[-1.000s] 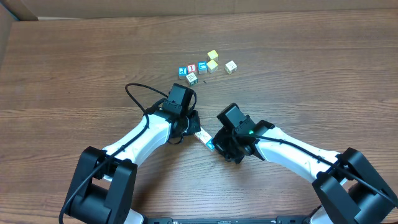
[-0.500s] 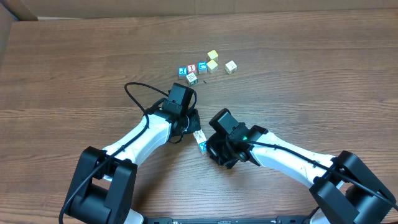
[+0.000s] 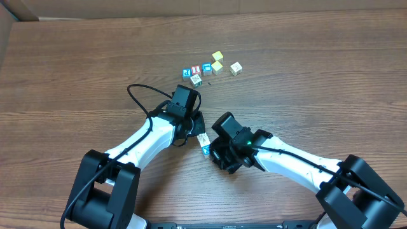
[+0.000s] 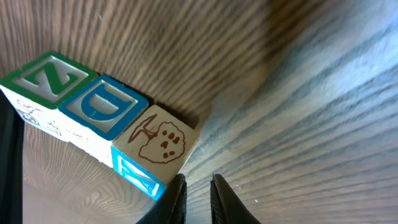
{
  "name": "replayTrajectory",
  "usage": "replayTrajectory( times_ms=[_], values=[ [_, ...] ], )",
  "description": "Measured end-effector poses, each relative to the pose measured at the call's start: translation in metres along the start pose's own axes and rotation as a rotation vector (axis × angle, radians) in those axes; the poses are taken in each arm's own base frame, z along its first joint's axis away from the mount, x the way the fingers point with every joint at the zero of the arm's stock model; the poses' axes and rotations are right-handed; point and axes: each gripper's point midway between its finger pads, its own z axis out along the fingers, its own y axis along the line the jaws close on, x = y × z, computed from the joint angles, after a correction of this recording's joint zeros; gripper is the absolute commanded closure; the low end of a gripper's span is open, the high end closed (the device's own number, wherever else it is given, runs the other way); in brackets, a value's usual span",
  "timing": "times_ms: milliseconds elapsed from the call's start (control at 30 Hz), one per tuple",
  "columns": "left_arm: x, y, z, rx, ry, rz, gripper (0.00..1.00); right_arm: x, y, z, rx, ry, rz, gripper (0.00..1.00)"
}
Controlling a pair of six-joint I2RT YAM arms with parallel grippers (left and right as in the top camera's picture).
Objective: Flip 3 blocks
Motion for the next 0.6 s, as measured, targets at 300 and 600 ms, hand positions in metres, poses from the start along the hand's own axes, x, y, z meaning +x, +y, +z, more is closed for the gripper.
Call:
replayTrajectory(
  times_ms=[300, 600],
  values=[
    [0.0005, -0.0001, 0.0001, 0.0, 0.001, 0.001, 0.95, 0.0075, 0.0006, 0.0033, -0.01, -0.021, 0.038, 0.82],
    [0.0004, -0.0001, 0.0, 0.0, 0.001, 0.001, 0.96, 0.01, 0.0013, 0.0041, -0.015, -0.023, 0.049, 0.83]
  ],
)
